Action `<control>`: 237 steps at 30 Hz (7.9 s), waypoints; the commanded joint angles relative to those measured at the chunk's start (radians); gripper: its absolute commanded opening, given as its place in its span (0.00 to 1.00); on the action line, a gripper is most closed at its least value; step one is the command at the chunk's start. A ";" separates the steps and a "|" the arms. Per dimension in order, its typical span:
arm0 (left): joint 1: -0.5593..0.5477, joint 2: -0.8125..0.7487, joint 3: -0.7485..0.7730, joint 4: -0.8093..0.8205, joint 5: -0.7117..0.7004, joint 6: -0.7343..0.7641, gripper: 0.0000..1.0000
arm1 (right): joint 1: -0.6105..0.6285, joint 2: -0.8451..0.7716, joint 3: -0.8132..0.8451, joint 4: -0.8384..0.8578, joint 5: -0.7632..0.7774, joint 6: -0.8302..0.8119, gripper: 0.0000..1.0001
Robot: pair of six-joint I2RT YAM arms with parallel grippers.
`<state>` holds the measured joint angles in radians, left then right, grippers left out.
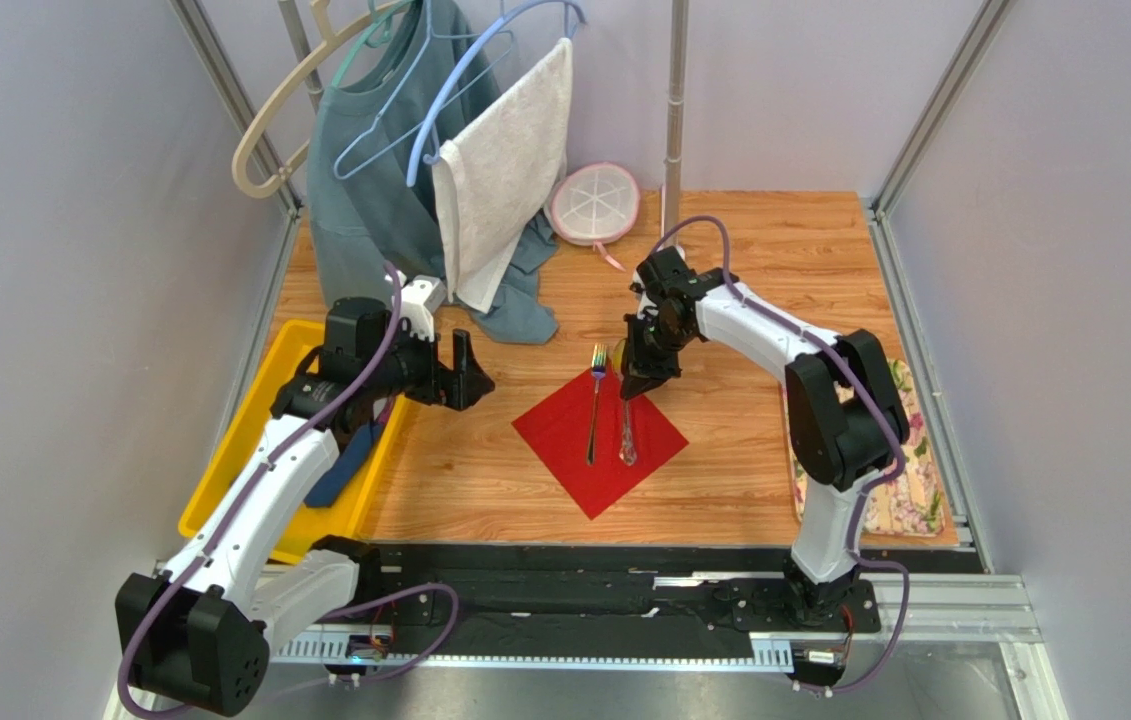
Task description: Place the utensils on the paper napkin and roll it up
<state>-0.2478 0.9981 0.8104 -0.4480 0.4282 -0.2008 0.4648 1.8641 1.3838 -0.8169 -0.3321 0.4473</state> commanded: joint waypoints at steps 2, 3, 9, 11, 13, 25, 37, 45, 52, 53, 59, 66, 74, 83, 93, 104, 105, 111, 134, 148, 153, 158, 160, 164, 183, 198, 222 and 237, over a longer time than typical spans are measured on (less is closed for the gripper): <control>0.004 0.005 -0.008 0.043 0.018 -0.014 0.99 | 0.001 0.066 0.086 0.044 0.022 0.071 0.00; 0.004 0.007 -0.010 0.046 0.020 -0.017 0.99 | 0.002 0.075 0.089 0.042 0.018 0.073 0.00; 0.004 0.014 -0.011 0.054 0.023 -0.015 0.99 | 0.023 0.127 0.115 0.039 0.010 0.090 0.00; 0.004 0.013 -0.011 0.054 0.023 -0.017 0.99 | 0.028 0.144 0.126 0.038 0.010 0.093 0.00; 0.004 0.013 -0.011 0.055 0.023 -0.017 0.99 | 0.029 0.152 0.135 0.038 0.018 0.097 0.00; 0.004 0.016 -0.020 0.061 0.021 -0.018 0.99 | 0.046 0.210 0.164 0.032 0.033 0.116 0.04; 0.004 0.020 -0.022 0.062 0.027 -0.023 0.99 | 0.048 0.221 0.172 0.021 0.038 0.130 0.27; 0.004 -0.004 0.026 0.012 0.116 0.063 0.99 | 0.040 0.127 0.216 -0.031 -0.037 0.029 0.33; -0.008 -0.058 0.027 -0.003 0.388 0.370 0.99 | 0.032 -0.067 0.042 -0.022 -0.180 -0.148 0.48; -0.021 -0.055 0.023 -0.009 0.408 0.411 0.99 | 0.026 -0.084 0.022 -0.012 -0.200 -0.165 0.51; -0.332 -0.049 -0.037 0.002 0.247 0.805 0.94 | -0.055 -0.230 -0.170 0.053 -0.300 -0.231 0.78; -0.603 0.160 -0.008 0.005 0.248 1.009 0.60 | -0.159 -0.319 -0.360 0.179 -0.442 -0.161 0.96; -0.755 0.384 0.047 0.062 0.146 1.071 0.34 | -0.186 -0.275 -0.391 0.246 -0.493 -0.121 0.87; -0.801 0.548 0.090 0.091 0.064 1.084 0.38 | -0.198 -0.187 -0.338 0.203 -0.578 -0.113 0.81; -0.829 0.640 0.116 0.089 0.047 1.075 0.40 | -0.212 -0.167 -0.333 0.202 -0.585 -0.105 0.78; -0.840 0.717 0.136 0.066 0.018 1.051 0.29 | -0.216 -0.157 -0.330 0.203 -0.581 -0.104 0.77; -0.841 0.718 0.142 0.063 0.024 1.049 0.27 | -0.216 -0.161 -0.333 0.205 -0.579 -0.104 0.77; -0.841 0.697 0.161 0.038 0.043 1.051 0.06 | -0.224 -0.171 -0.338 0.206 -0.585 -0.094 0.76; -0.642 0.666 0.321 -0.035 0.216 0.982 0.00 | -0.233 -0.174 -0.420 0.285 -0.640 -0.030 0.22; -0.599 0.743 0.317 0.091 0.146 0.963 0.00 | -0.229 -0.126 -0.499 0.397 -0.691 0.093 0.00; -0.593 0.758 0.303 0.140 0.097 0.946 0.00 | -0.206 -0.111 -0.497 0.401 -0.690 0.102 0.00; -0.588 0.778 0.303 0.160 0.061 0.945 0.00 | -0.175 -0.086 -0.485 0.386 -0.676 0.093 0.00; -0.588 0.784 0.305 0.157 0.057 0.943 0.00 | -0.166 -0.068 -0.476 0.378 -0.674 0.091 0.00; -0.588 0.786 0.297 0.155 0.034 0.945 0.00 | -0.149 -0.042 -0.456 0.355 -0.664 0.076 0.00; -0.587 0.817 0.294 0.178 0.001 0.922 0.00 | -0.072 0.061 -0.388 0.297 -0.565 0.034 0.00; -0.484 0.697 0.326 0.121 0.064 0.669 0.32 | -0.037 0.040 -0.358 0.208 -0.308 -0.009 0.00; -0.395 0.658 0.118 0.345 0.443 -0.209 0.27 | 0.009 -0.020 -0.322 0.170 -0.142 0.018 0.00; -0.389 0.869 0.185 0.275 0.282 -0.198 0.10 | 0.012 -0.031 -0.305 0.159 -0.188 -0.024 0.00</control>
<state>-0.6422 1.8446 0.9482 -0.1574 0.7586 -0.3897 0.4755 1.8587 1.0527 -0.6674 -0.5636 0.4690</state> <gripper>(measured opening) 0.110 0.006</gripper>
